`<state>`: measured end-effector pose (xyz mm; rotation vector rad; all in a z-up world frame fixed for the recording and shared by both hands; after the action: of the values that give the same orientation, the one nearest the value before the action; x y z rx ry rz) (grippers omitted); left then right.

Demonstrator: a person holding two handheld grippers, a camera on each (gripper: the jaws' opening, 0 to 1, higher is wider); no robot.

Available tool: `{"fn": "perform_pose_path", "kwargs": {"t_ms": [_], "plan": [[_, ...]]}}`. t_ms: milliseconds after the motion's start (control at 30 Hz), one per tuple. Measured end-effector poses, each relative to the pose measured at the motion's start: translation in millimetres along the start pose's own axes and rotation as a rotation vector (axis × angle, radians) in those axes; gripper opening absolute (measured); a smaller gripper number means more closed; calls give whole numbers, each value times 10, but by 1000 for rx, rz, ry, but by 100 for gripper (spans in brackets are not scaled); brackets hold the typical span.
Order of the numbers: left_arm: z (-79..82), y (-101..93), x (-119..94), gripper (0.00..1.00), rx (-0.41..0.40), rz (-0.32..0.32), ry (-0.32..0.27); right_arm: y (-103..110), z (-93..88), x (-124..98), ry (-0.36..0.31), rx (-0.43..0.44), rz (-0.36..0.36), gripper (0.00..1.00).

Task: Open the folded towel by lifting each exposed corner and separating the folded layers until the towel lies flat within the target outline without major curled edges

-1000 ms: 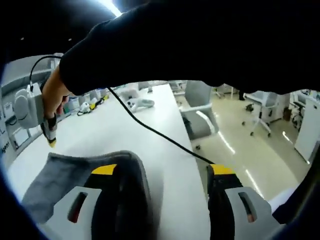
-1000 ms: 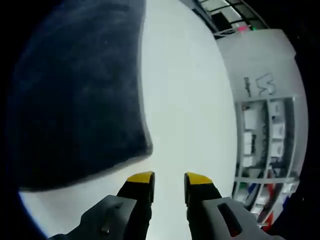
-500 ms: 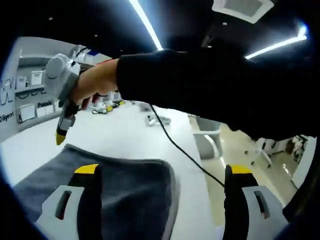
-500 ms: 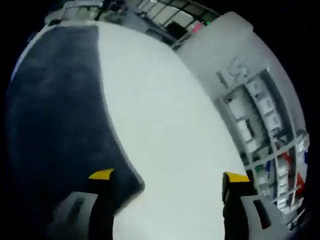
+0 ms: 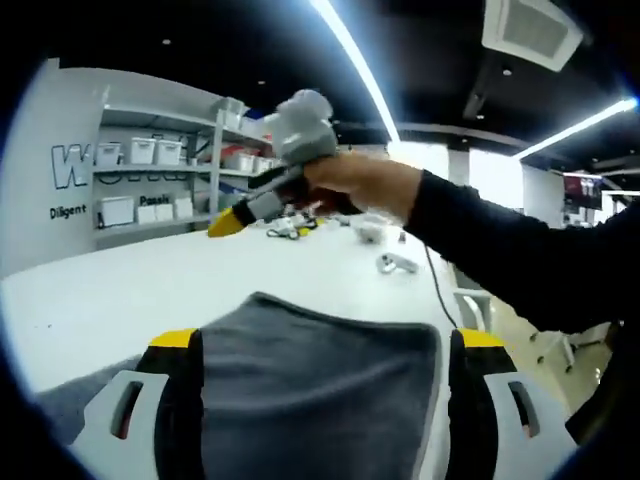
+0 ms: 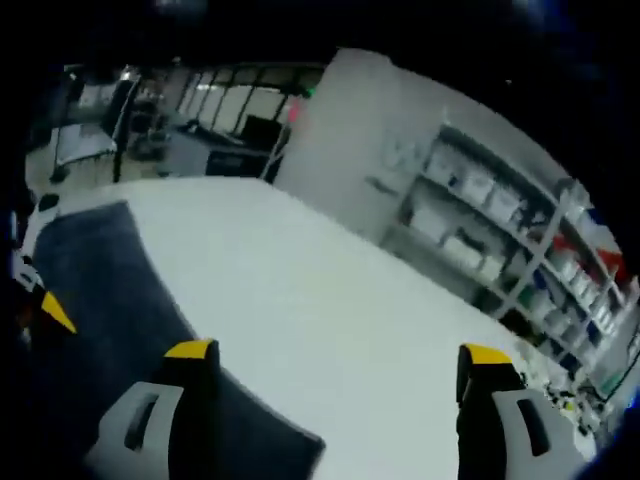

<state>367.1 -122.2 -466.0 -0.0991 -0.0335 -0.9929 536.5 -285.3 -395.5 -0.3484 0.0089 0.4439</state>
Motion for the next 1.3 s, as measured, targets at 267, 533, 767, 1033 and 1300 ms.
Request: {"fn": "perform_pose_path", "kwargs": {"t_ms": [267, 533, 767, 1033, 1300], "plan": [[264, 520, -549, 100, 36, 136, -43, 287, 144, -289, -87, 5, 16, 99], [344, 776, -1034, 100, 83, 245, -54, 145, 140, -653, -153, 5, -69, 99], [414, 1017, -1590, 100, 111, 365, -77, 256, -61, -972, -155, 37, -93, 99], [498, 1236, -2128, 100, 147, 481, -92, 179, -293, -1085, -150, 69, -114, 99], [446, 1541, -2552, 100, 121, 568, -70, 221, -388, -1205, -165, 100, -121, 99]]}}
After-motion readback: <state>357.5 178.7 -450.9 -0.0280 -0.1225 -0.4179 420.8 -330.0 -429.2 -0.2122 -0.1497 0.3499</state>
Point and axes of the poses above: the point that each gripper's makers call its tool centre point, and the gripper's own axes: x roughly forward along the fingers, y roughly to its left, z roughly out of its top, the point moved 4 cm from there along -x, roughly backward along the fingers, and after that the axes turned 14 degrees about -y, right-handed, at the moved point
